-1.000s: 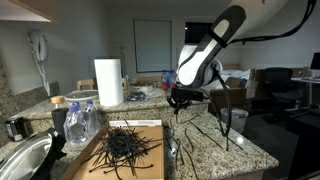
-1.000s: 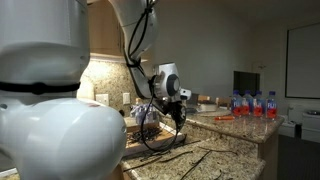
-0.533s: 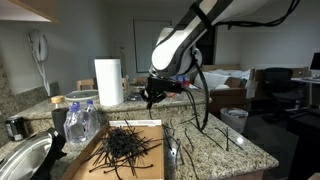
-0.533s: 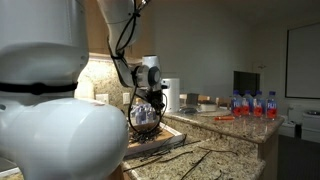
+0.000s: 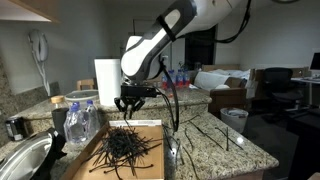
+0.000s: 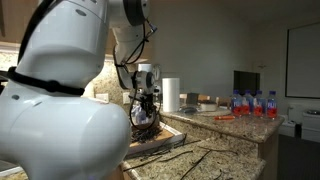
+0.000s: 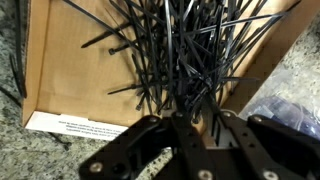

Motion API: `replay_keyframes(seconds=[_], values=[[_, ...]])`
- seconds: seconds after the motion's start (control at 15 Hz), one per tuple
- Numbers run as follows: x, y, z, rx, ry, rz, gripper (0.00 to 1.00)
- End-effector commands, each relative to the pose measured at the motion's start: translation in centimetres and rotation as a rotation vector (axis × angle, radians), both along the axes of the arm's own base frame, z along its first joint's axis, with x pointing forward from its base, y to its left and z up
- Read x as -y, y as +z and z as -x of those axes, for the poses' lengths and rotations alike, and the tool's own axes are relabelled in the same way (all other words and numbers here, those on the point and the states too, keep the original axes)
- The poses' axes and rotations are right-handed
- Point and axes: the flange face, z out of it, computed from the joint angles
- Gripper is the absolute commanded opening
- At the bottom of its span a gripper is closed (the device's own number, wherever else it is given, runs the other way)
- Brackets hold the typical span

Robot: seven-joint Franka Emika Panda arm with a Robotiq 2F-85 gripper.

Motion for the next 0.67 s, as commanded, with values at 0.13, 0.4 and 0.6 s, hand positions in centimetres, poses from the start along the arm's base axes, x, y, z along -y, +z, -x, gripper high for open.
replay_keyframes(seconds=[0.13,0.4,0.6], values=[[-2.1,1.4,-0.2,-0.059,0.025,0.015,0.68],[-0.1,2.8,2.1,-0.093,-0.012,0.058,0.94],[2.7,4.1,3.7,-0.110,-0.058,0.100,1.00]])
